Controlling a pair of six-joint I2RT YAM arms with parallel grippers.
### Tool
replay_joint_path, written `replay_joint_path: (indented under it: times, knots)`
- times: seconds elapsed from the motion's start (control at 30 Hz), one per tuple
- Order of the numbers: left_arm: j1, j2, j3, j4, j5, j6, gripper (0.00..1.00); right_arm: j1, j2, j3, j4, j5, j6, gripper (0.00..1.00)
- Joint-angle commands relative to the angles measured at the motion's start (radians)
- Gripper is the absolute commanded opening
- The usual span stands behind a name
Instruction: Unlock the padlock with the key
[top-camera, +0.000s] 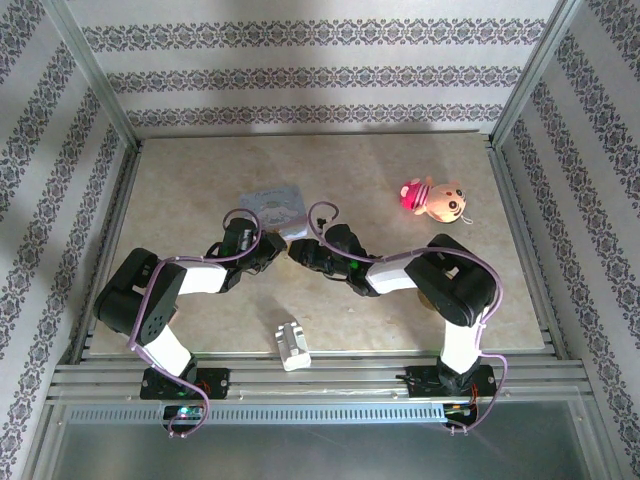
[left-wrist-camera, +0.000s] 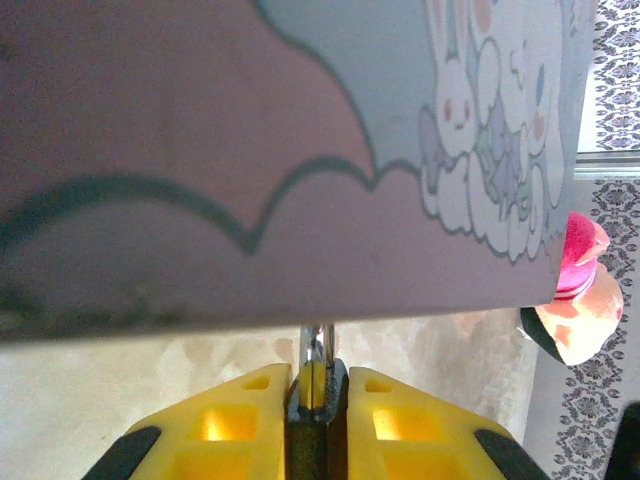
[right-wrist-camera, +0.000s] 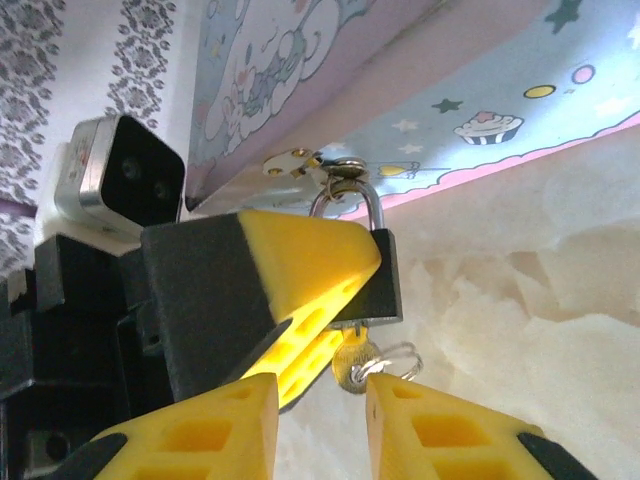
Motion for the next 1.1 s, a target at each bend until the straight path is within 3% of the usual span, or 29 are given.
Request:
replay_joint_path:
  times: [0.0,0.27,0.37,0.67,1.07]
  knots:
    - [0.02,-0.037,-0.005,-0.037,0.016,-0.031,0.0,0.037,-0.066,0.031,-0.193,0.113,-0.135,0.28]
    - [0.031,-0.072,0.056,-0.262,0.078,-0.09,0.0,0.141,-0.115,0.214,-0.641,0.347,-0.413,0.29]
    - [0.036,-0.079,0.086,-0.358,0.106,-0.09,0.0,0.169,-0.098,0.278,-0.73,0.385,-0.49,0.29]
    - [0.045,-0.036,0.105,-0.383,0.196,-0.135,0.0,0.185,-0.071,0.346,-0.809,0.401,-0.58,0.32]
    - [0.046,-0.029,0.129,-0.447,0.205,-0.112,0.0,0.193,-0.018,0.427,-0.892,0.419,-0.668,0.37]
